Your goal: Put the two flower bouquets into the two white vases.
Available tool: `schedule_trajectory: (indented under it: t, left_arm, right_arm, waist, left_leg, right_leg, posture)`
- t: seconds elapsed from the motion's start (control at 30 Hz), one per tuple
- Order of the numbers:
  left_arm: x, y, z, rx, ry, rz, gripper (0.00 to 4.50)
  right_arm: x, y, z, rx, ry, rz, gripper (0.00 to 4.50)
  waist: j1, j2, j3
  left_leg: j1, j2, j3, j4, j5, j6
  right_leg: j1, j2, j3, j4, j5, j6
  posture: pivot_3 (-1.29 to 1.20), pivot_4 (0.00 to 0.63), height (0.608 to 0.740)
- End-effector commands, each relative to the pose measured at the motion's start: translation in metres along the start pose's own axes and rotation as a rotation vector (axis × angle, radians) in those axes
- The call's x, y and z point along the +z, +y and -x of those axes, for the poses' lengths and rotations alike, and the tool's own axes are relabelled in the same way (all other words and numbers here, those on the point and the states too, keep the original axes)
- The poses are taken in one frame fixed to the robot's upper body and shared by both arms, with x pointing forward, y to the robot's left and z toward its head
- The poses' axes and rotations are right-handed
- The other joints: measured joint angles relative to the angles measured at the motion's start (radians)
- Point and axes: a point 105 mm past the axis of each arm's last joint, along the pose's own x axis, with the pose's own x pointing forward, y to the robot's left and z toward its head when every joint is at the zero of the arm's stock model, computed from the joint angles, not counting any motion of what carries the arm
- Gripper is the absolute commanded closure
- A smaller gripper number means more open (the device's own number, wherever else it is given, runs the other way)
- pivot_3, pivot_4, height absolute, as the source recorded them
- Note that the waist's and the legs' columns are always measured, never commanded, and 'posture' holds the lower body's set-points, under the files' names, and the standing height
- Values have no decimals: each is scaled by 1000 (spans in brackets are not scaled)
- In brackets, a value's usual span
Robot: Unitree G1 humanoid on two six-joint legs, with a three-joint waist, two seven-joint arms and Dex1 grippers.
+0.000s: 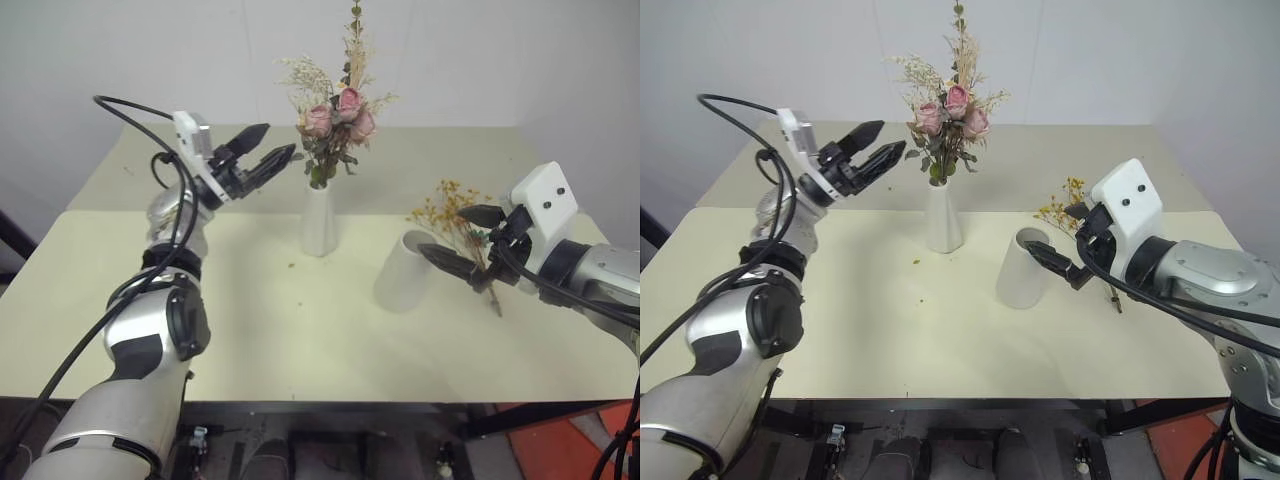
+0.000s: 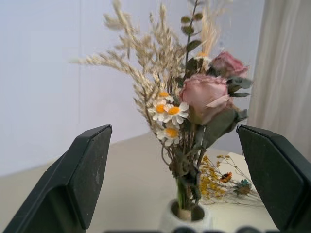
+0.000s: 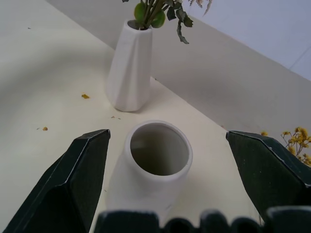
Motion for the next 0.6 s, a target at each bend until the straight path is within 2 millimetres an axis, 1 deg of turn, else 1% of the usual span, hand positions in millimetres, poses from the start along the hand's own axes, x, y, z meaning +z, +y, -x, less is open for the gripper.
schedule_trajectory:
  t: [0.03,0.1,0.17,0.23,0.3,0.37,0.4,0.43,0.53,0.6]
  left_arm:
    - [22,-3,6,-63,70,-124,22]
    - [32,-13,11,-94,127,-188,22]
    - [40,-30,12,-130,189,-240,22]
    - [41,-46,9,-152,301,-295,22]
    - [41,-61,3,-173,357,-281,22]
    - [37,-76,-3,-212,414,-274,22]
    - [34,-81,-4,-225,438,-277,22]
    - [30,-86,-9,-238,478,-266,22]
    - [24,-99,-20,-278,538,-263,22]
    - [20,-108,-23,-333,576,-265,22]
  right_arm:
    - [11,-24,17,-88,-29,39,0]
    - [8,-39,24,-132,4,20,0]
    - [2,-50,30,-159,47,5,0]
    - [-6,-62,32,-183,101,-4,0]
    - [-19,-76,32,-207,160,-39,0]
    - [-32,-86,29,-215,215,-70,0]
    - [-36,-89,28,-214,229,-79,0]
    - [-44,-96,25,-228,252,-103,0]
    - [-68,-115,14,-259,316,-168,0]
    - [-78,-126,3,-271,327,-215,0]
  waist:
    - [1,0,0]
    - [1,0,0]
    - [1,0,0]
    - [4,0,0]
    - [5,0,0]
    - [4,0,0]
    - [3,0,0]
    - [1,0,0]
    - [-9,0,0]
    - [-21,0,0]
  left_leg:
    - [0,0,0,0,0,0]
    - [0,0,0,0,0,0]
    - [0,0,1,0,0,0]
    - [0,0,1,0,0,0]
    - [0,0,0,0,0,0]
    - [2,0,1,1,0,0]
    - [3,0,2,1,0,0]
    - [6,0,2,1,0,0]
    - [11,1,4,0,1,1]
    - [13,2,4,0,1,1]
  right_leg:
    - [0,0,0,0,0,0]
    - [0,0,1,0,0,0]
    - [0,0,2,0,0,0]
    - [0,0,2,-1,0,0]
    - [0,0,2,-1,0,0]
    - [2,0,2,-1,0,1]
    - [4,0,2,-2,-3,5]
    - [6,0,2,-2,-4,6]
    - [10,1,3,-2,-4,6]
    - [12,2,4,-2,-3,5]
  posture:
    - [0,150,740]
    - [0,150,740]
    - [0,150,740]
    - [0,150,740]
    - [0,150,740]
    - [0,150,740]
    - [0,150,740]
    - [0,150,740]
    - [0,150,740]
    - [0,150,740]
